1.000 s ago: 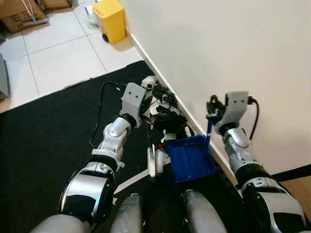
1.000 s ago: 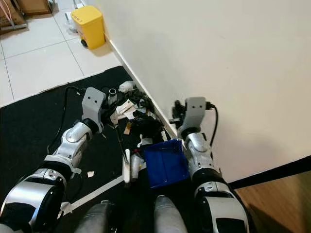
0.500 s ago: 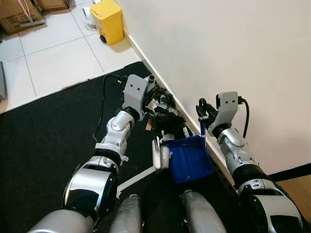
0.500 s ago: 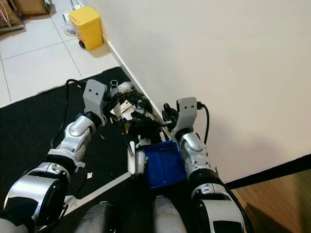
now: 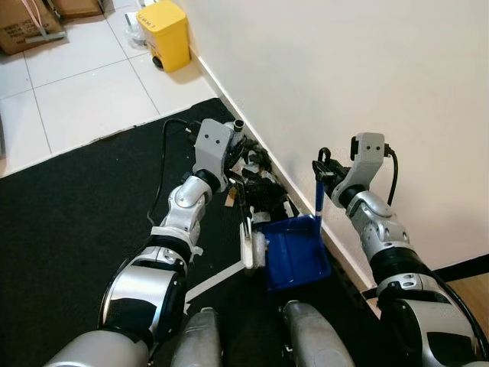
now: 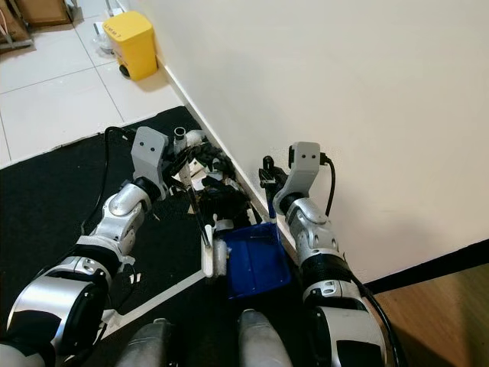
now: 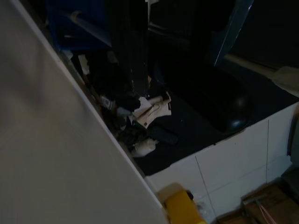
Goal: Sweep floor
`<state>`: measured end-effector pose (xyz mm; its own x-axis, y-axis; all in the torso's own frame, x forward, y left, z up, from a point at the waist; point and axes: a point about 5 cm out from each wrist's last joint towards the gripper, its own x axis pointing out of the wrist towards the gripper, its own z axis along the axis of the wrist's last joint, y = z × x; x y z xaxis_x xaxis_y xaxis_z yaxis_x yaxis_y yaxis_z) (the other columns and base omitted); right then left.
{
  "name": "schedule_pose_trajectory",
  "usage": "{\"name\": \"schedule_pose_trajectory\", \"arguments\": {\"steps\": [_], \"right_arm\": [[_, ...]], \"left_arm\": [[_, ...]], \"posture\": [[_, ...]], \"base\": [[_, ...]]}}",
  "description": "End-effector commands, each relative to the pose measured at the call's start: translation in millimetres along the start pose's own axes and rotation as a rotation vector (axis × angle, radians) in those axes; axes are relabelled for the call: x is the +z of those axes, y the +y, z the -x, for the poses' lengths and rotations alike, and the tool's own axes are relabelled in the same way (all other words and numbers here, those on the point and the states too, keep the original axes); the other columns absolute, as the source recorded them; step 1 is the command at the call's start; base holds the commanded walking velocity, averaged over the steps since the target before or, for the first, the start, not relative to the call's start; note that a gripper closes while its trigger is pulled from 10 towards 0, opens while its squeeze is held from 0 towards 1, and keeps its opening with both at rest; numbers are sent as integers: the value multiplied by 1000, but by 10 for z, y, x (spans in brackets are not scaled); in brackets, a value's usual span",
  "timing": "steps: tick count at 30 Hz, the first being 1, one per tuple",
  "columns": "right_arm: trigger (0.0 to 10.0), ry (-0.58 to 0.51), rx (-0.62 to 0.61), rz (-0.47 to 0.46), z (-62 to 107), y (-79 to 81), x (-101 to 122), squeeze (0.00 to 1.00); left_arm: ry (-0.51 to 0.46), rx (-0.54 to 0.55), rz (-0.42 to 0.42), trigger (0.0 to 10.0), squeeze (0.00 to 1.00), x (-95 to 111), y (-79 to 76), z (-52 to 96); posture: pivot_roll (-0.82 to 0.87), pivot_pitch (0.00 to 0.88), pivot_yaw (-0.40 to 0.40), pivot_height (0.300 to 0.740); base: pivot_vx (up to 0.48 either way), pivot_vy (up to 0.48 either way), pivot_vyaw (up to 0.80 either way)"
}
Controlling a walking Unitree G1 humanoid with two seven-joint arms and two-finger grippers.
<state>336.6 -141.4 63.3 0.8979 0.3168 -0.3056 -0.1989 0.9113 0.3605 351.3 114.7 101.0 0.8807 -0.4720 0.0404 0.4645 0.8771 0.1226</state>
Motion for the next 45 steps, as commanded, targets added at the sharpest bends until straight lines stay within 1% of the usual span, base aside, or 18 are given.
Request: {"name": "schedule_pose_trajectory", "arguments": {"steps": [1,3,4,5,9,11,21,22,30,31,34,36,38,40,41,42,44,45], "right_arm": [[10000,284,151,-301,57,307,-689,0],[10000,292,155,-297,62,305,-692,0],[10000,296,156,-312,69,299,-683,0],[10000,287,165,-360,73,295,-637,0],[10000,284,179,-387,79,298,-594,0],[10000,281,218,-437,88,326,-529,0],[10000,283,291,-488,128,428,-407,0],[10000,294,309,-504,139,478,-363,0],[10000,351,314,-512,187,549,-350,0],[10000,379,305,-496,215,557,-391,0],[10000,401,280,-483,228,540,-448,0],[10000,413,209,-427,231,460,-533,0],[10000,378,119,-373,207,342,-583,0],[10000,343,64,-369,191,262,-577,0],[10000,343,64,-369,191,262,-577,0],[10000,319,-7,-312,185,158,-559,0],[10000,294,-84,-191,192,10,-514,0],[10000,294,-84,-191,192,10,-514,0]], "left_arm": [[-43,-12,23,10000,0,51,-77,-46],[-46,-13,24,10000,0,59,-81,-53],[-50,-15,24,10000,0,70,-85,-63],[-56,-17,26,10000,0,89,-91,-77],[-60,-19,27,10000,0,99,-95,-85],[-63,-21,27,10000,0,105,-98,-89],[-76,-21,30,10000,0,127,-103,-100],[-77,-22,31,10000,0,128,-108,-102],[-84,-17,30,10000,0,138,-121,-110],[-109,10,16,10000,0,187,-106,-129],[-137,44,9,10000,0,245,-90,-152],[-162,65,18,10000,0,298,-98,-182],[-178,68,32,10000,0,324,-130,-201],[-184,54,44,10000,0,313,-172,-198],[-184,54,44,10000,0,313,-172,-198],[-181,45,48,10000,0,286,-191,-179],[-173,39,43,10000,0,243,-183,-140],[-173,39,43,10000,0,243,-183,-140]], "posture": [[-33,115,-21,740],[-33,114,-21,740],[-33,113,-20,740],[-34,113,-18,740],[-34,112,-17,740],[-33,110,-15,740],[-31,109,-16,740],[-32,109,-14,740],[-32,108,-13,740],[-35,108,-13,740],[-34,108,-12,740],[-31,109,-11,740],[-30,109,-8,740],[-29,111,-6,740],[-29,111,-6,740],[-26,111,-5,740],[-23,111,-4,740],[-23,111,-4,740]], "base": [[0,0,0],[0,0,0],[0,0,0],[0,0,0],[0,0,0],[0,0,0],[0,0,0],[0,0,0],[0,0,0],[0,0,0],[0,0,0],[0,0,0],[0,0,0],[0,0,0],[0,0,0],[0,0,0],[0,0,0],[0,0,0]]}}
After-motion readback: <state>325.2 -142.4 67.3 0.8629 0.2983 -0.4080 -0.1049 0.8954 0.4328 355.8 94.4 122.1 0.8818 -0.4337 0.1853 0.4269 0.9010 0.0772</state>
